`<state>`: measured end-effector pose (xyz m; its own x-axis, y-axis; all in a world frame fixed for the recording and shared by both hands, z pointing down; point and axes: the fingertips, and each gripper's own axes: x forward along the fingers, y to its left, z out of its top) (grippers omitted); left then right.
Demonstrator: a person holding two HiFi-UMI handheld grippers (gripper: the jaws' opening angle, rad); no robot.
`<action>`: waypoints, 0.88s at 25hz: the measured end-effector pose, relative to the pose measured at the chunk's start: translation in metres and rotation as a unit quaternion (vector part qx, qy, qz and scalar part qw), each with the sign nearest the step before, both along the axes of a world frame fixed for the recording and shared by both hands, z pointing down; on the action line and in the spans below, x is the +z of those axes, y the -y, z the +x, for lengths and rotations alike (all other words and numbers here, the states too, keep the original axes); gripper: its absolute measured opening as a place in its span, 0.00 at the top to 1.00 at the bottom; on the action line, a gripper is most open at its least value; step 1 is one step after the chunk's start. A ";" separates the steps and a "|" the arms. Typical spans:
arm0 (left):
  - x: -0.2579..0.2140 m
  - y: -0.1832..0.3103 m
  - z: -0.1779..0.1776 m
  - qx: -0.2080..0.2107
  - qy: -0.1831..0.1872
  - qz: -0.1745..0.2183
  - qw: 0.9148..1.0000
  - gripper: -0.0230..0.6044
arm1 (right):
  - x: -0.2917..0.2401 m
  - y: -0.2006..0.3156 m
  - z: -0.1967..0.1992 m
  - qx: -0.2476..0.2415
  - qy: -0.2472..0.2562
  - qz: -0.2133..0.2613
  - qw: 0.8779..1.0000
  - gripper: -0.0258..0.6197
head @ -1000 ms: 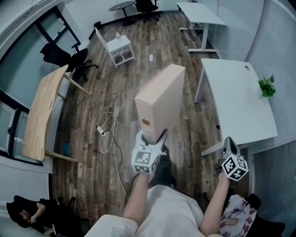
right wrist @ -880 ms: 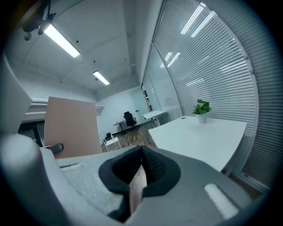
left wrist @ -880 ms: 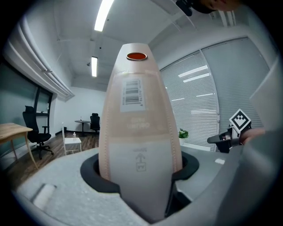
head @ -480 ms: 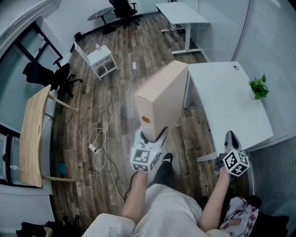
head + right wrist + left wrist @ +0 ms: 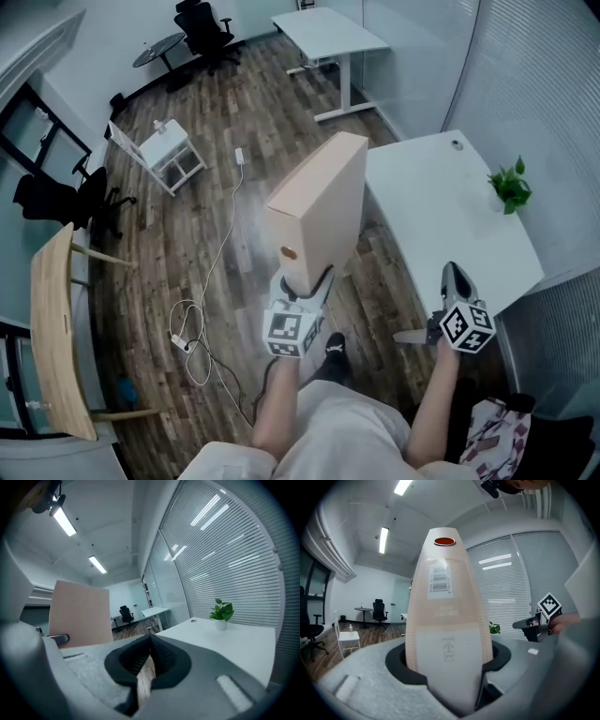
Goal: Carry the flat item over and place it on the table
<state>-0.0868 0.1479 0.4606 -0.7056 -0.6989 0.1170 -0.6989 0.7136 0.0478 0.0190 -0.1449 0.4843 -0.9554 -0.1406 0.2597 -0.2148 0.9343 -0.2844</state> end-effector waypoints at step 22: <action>0.039 0.043 -0.143 0.069 -0.069 0.071 0.993 0.48 | 0.014 0.068 -0.062 0.094 -0.043 0.051 0.993 0.96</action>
